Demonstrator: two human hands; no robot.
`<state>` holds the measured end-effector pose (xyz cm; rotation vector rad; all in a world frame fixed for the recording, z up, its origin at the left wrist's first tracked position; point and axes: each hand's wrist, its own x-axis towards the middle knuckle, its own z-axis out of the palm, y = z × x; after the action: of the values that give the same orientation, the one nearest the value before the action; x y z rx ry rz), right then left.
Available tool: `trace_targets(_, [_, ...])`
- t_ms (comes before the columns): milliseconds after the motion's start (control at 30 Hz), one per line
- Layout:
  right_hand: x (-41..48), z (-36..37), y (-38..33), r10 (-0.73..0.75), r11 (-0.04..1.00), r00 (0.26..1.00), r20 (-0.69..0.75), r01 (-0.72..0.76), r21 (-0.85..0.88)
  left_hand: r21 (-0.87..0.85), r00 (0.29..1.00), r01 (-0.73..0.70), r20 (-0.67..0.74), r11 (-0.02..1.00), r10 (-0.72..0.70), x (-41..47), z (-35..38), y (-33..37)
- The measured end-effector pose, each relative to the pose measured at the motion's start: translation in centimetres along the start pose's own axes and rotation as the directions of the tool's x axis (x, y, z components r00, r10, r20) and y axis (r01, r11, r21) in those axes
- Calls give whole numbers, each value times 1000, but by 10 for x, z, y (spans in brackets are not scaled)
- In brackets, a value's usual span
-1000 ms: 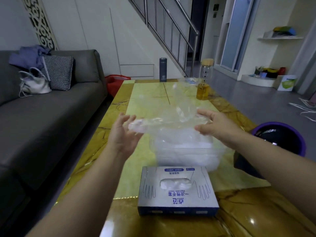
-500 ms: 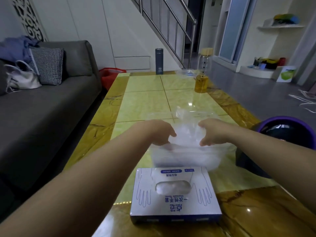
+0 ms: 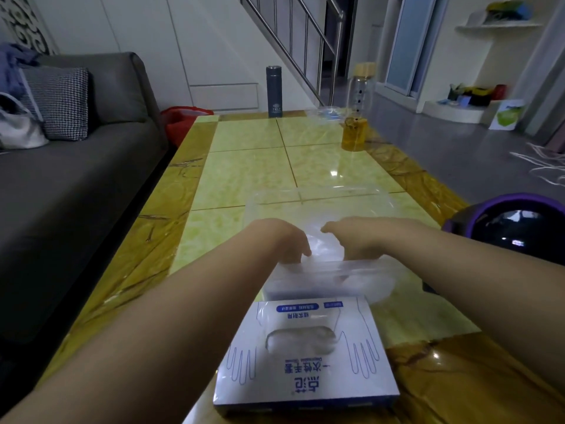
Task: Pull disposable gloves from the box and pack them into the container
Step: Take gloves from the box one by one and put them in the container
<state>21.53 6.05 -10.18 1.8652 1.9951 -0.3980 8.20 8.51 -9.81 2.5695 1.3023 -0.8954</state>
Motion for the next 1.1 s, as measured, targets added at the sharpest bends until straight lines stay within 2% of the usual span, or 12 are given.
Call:
trace_targets(67, [11,5,10,43,999,996,84,-45,25,-24,1000,9,24,1000,-8,10,4,-2])
trace_targets(167, [20,11,19,90,995,984,152,-94,22,-119,993,114,41,986,-110,18,11,-5])
trace_targets(267, [26,13,19,108,993,978,177,-114,25,-214,973,229,19,950,-231,22,14,-5])
trace_targets(367, [29,14,18,136,989,973,184,-145,34,-214,961,275,75,937,-265,21,12,0])
trace_targets(633, [21,9,11,122,987,969,215,-141,74,-63,988,110,115,992,-102,-6,-9,3])
trace_targets(700, [11,5,8,91,993,973,211,-103,48,-95,991,94,100,991,-85,-17,-14,-2])
trace_targets(800, [-8,-6,6,14,999,996,93,-17,37,-160,999,29,-17,987,-32,-37,-19,-12])
trace_targets(900, [-32,-15,4,-67,996,991,-112,73,54,-272,980,20,-187,962,-74,-57,-16,-22])
trace_targets(967, [-53,-16,0,-144,985,953,-267,163,52,-366,959,-27,-273,930,-79,-71,-9,-26])
trace_targets(1033, [-74,-12,-8,-218,952,877,-429,289,106,-425,922,-81,-376,902,-94,-84,-1,-30])
trace_targets(1100, [-96,1,-21,-290,905,809,-511,406,129,-453,857,-123,-498,883,-136,-100,11,-32])
